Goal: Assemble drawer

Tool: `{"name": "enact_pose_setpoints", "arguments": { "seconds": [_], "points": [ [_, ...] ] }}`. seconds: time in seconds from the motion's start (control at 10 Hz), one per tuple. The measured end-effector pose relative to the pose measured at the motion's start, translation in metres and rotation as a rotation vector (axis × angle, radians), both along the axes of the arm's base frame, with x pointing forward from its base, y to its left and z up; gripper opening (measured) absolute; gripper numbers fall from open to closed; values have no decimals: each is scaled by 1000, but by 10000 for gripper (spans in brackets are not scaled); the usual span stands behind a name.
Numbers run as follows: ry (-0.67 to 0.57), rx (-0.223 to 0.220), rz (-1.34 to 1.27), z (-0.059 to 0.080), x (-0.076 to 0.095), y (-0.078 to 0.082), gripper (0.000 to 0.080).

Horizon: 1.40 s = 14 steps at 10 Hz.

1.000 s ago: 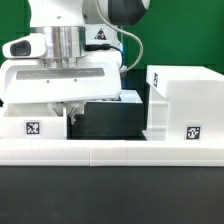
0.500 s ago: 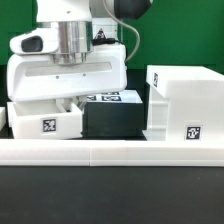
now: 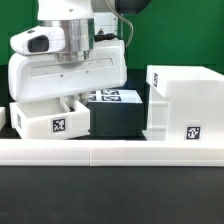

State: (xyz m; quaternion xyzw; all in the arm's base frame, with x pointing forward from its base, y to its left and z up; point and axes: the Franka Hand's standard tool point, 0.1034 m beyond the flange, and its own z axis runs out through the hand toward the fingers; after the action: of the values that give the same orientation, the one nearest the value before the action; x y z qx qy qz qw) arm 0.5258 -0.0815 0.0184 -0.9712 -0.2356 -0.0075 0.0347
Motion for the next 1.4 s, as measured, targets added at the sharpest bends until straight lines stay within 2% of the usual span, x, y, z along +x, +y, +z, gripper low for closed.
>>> {"name": "enact_pose_setpoints", "arguments": {
  "seconds": [0.5,1.0,1.2,1.4],
  "points": [
    [-60,-55,546,-1,0,13,42],
    [-59,-72,853,-3,-1,7,42],
    [-48,-95,1032,-1,2,9,42],
    [-49,-94,1041,0,6,18,42]
  ]
}}
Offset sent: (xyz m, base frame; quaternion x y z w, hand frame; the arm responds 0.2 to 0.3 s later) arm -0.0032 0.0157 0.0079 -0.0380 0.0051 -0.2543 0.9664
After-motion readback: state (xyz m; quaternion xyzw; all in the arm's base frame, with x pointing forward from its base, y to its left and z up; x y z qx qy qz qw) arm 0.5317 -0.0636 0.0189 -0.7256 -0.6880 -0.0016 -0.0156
